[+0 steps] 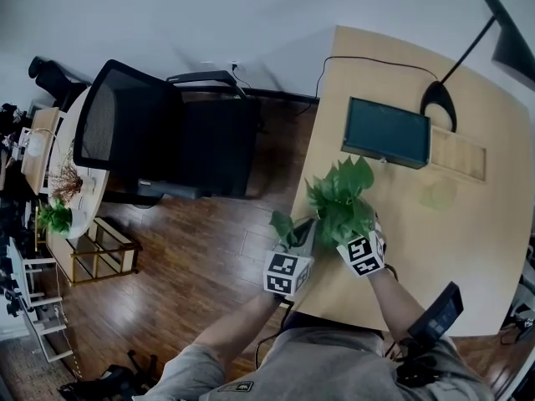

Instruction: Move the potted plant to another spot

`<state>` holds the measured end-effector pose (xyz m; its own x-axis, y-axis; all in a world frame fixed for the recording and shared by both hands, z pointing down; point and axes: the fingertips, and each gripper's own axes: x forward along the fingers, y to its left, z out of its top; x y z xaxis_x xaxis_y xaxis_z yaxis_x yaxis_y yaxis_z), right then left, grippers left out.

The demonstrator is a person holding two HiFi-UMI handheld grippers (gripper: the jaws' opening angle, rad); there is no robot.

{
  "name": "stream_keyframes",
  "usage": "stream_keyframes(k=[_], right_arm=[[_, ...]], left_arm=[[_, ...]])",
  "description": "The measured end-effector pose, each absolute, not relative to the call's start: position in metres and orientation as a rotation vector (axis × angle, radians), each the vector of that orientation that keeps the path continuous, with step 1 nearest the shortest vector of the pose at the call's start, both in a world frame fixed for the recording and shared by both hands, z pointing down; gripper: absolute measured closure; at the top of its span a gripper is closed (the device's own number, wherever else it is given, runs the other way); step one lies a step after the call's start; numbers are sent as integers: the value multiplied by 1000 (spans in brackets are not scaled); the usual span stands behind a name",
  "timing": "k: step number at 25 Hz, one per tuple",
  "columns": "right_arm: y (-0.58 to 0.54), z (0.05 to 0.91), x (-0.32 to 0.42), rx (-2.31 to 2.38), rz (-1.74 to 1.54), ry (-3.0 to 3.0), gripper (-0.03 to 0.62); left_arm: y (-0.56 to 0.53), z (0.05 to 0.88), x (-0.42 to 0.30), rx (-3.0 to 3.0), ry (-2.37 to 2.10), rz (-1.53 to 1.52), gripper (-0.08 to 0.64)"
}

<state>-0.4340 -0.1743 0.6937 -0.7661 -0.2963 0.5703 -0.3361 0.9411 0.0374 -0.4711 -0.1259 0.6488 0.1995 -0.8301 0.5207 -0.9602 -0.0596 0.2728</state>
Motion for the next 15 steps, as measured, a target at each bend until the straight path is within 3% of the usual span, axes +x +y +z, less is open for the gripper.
stream_keyframes(k=[15], right_arm=[[-148,650,-402,493,104,-2511,114]], left_arm=[[-97,628,-455,1968,-1641,256,566]])
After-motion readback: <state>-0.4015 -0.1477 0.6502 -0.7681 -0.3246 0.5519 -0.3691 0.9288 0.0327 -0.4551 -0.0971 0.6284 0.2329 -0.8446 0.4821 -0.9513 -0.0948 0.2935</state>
